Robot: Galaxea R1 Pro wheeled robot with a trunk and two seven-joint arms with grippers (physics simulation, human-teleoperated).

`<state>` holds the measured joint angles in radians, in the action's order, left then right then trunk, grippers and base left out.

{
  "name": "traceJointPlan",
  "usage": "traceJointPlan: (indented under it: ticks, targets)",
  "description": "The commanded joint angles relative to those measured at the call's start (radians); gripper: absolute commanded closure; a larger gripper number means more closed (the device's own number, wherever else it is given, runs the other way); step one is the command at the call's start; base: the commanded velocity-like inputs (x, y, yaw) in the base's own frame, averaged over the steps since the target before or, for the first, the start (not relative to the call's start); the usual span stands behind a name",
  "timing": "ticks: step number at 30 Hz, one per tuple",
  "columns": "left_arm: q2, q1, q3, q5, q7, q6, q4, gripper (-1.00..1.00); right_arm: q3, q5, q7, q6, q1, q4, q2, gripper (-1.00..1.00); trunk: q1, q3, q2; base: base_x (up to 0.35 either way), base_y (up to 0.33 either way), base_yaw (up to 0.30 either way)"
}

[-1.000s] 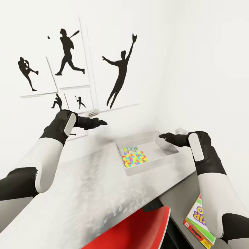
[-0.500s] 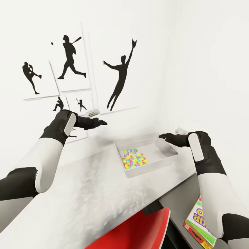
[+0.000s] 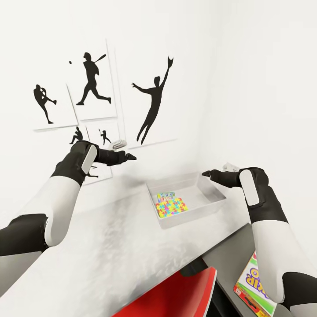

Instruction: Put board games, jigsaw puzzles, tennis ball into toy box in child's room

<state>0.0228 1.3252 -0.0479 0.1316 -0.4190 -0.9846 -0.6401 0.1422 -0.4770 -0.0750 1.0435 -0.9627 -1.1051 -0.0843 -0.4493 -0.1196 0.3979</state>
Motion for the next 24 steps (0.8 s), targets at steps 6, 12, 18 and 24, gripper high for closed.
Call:
traceJointPlan:
  ticks: [6,12,18,24]
  targets:
    - [-0.004,-0.009,0.005,0.006,0.001,-0.025,0.003,-1.0,0.0,-0.009,-0.008,0.004,-0.001,0.001,0.0,-1.0,-0.001,0.008,0.002,0.0,0.0,0.0]
    - [-0.006,-0.05,0.055,0.005,-0.042,-0.038,0.008,-1.0,0.0,-0.009,-0.008,0.004,-0.001,0.005,0.0,-1.0,-0.001,0.018,0.002,0.0,0.0,0.0]
    - [0.002,-0.058,0.205,0.001,-0.247,-0.036,0.007,-1.0,0.001,-0.009,-0.008,0.004,-0.001,0.011,0.0,-1.0,-0.001,0.028,0.002,0.0,0.0,0.0]
    - [0.01,-0.06,0.329,-0.005,-0.417,-0.029,0.005,-1.0,0.002,-0.009,-0.008,0.004,-0.001,0.017,0.0,-1.0,-0.001,0.038,0.002,0.0,0.0,0.0]
